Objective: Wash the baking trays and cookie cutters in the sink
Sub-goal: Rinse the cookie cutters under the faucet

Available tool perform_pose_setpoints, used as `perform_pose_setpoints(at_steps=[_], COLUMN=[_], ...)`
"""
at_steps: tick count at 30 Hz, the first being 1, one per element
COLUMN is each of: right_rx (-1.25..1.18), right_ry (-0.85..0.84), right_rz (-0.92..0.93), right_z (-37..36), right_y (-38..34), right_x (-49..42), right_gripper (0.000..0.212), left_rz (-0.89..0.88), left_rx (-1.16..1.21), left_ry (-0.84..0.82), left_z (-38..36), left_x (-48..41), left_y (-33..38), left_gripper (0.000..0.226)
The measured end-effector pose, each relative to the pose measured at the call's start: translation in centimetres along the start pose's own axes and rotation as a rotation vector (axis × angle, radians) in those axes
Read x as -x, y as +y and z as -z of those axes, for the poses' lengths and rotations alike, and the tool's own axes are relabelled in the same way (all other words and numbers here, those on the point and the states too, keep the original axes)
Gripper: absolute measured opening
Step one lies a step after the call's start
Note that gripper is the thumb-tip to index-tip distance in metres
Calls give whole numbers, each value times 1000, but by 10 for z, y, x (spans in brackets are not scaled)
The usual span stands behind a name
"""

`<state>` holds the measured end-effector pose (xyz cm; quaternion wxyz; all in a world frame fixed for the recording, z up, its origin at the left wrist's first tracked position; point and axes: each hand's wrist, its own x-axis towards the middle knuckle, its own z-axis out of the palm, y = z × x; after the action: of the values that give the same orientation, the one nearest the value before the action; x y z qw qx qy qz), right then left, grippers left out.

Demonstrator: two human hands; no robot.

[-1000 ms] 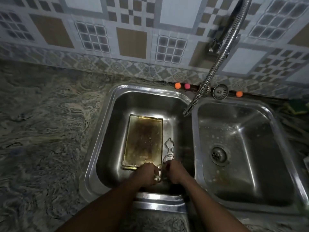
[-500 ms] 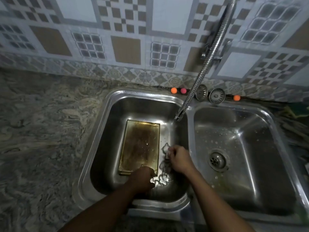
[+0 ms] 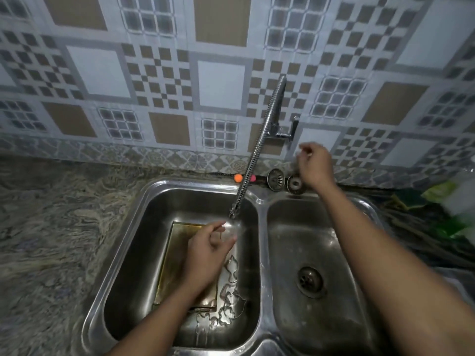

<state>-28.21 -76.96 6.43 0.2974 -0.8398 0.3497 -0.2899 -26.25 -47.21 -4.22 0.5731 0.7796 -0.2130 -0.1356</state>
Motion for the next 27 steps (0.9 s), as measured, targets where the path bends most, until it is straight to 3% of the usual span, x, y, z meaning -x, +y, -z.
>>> perform_pose_setpoints(at_steps=[2,5,8,12,19,23,27], right_rx=[-5,66,144,92,103,-121,-262], right_ry=[38,-49,-137,-34,-42,-24,-360], right_rz=[91,164,150,183,307,160,-108], right_z=[8,5,0,-1,-5,-28,-85], right_y=[-14,-25,-32,-27,3,9,21], right_x=[-28,-68,-85,-56,12,68,157], right_gripper=[34,39,28,19,26,21,20], left_rz=[-52,-99,-126,-132,-74,62,171], left_rx=[49,56,42,48,140,156,-16], left_ry=[27,75,124,120,69,15,4], left_z=[-2,-6,-9,-11,-15,-18,-11], left_x=[-5,-11,-15,-18,-20,-26,-19], left_y=[15,32,34,29,26,17,-19], left_gripper=[43,39,32,29,34,21,13])
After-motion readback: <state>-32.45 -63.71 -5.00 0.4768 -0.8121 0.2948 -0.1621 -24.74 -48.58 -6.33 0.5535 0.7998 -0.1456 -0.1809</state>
